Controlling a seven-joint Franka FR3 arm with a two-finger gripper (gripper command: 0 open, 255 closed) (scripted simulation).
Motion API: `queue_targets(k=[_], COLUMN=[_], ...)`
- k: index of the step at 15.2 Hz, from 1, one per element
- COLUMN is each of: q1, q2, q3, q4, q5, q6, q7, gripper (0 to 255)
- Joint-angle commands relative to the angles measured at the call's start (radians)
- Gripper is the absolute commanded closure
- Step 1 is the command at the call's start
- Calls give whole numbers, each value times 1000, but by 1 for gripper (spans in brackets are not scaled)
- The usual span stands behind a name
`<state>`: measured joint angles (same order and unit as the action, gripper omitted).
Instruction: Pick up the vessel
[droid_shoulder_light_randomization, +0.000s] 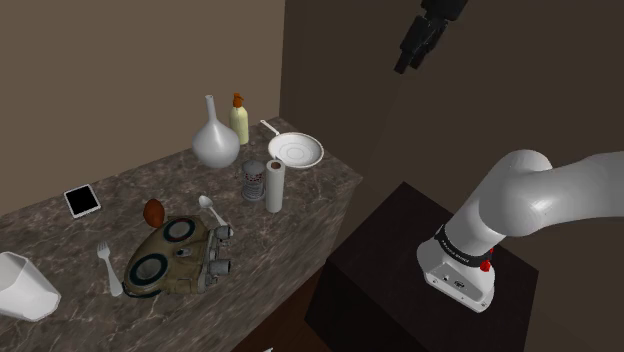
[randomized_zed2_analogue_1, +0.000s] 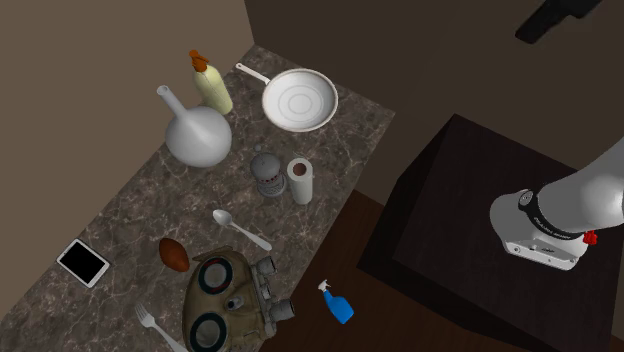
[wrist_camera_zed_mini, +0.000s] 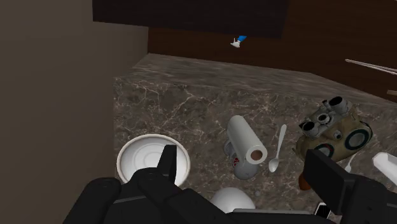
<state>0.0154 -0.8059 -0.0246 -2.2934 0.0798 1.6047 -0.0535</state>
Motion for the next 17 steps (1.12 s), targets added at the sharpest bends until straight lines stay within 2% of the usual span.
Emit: queue_targets(k=[1,9,17], q1=[0,37,65], q2=[0,246,527], q3=[0,45,90], q4=[0,4,85], q5=[0,3,-14], q6=[0,204,368], q7=[0,-28,-43], gripper=[0,0,0])
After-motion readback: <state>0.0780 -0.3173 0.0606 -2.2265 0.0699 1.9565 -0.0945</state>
